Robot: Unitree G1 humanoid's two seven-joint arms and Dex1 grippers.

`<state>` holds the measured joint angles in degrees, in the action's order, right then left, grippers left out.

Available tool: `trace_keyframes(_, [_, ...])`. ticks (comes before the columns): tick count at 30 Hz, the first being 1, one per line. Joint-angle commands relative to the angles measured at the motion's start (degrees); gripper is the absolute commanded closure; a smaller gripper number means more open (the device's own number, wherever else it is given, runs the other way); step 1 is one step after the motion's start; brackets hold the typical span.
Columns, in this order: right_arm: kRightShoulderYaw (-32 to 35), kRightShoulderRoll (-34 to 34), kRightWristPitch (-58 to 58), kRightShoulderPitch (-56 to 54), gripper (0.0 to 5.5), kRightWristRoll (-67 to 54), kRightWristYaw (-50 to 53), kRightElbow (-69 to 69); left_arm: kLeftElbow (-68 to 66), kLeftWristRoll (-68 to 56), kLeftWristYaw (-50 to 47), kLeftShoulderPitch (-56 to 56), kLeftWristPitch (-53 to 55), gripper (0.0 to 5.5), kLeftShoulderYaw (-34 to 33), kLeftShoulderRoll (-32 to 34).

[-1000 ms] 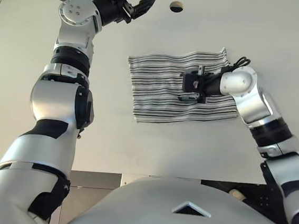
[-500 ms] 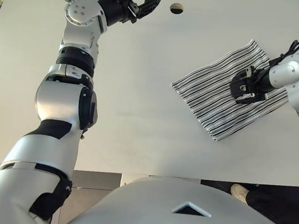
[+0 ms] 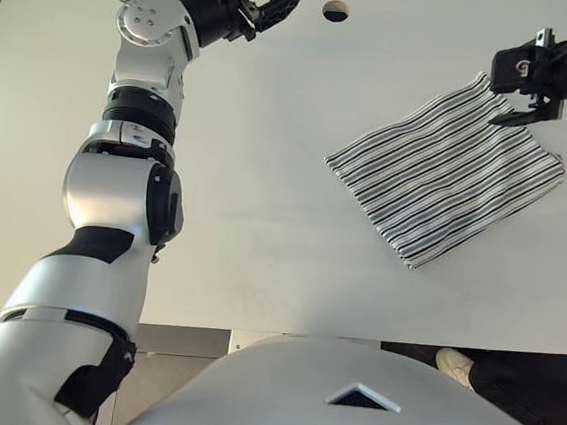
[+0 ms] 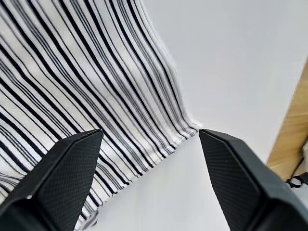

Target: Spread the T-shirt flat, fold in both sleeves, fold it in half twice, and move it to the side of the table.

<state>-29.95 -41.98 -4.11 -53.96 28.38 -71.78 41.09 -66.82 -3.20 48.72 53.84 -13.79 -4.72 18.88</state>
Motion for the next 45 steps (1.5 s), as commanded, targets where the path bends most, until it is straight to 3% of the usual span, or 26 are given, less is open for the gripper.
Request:
trace_keyframes(1, [-1.57,2.63,-3.03,-2.7,1.81,3.36,6.25,10.87,0.87,-0.3,0.86,1.59,0.69,2.2,-0.05,0.78])
trace_keyframes(14, [-3.4,14.25,-7.56,-2.54,1.81,7.77,25.48,28.29,1.13,-0.61,1.17,1.57,0.65,2.2,0.1,0.56])
trace_keyframes(30, [-3.71,28.36,-8.92,-4.98,1.81,7.16,25.51,27.62,1.64,-0.75,1.34,1.33,0.68,2.2,0.37,-0.78])
trace_keyframes(41, [-2.53,31.33,-6.61,-8.61,1.81,7.33,30.48,32.49,2.17,-1.07,1.5,1.11,0.67,2.2,0.31,-1.11])
trace_keyframes(45, [0.72,32.4,-6.38,-10.16,1.81,3.93,30.04,32.3,2.53,-1.15,2.08,1.23,0.57,2.2,0.38,-1.03])
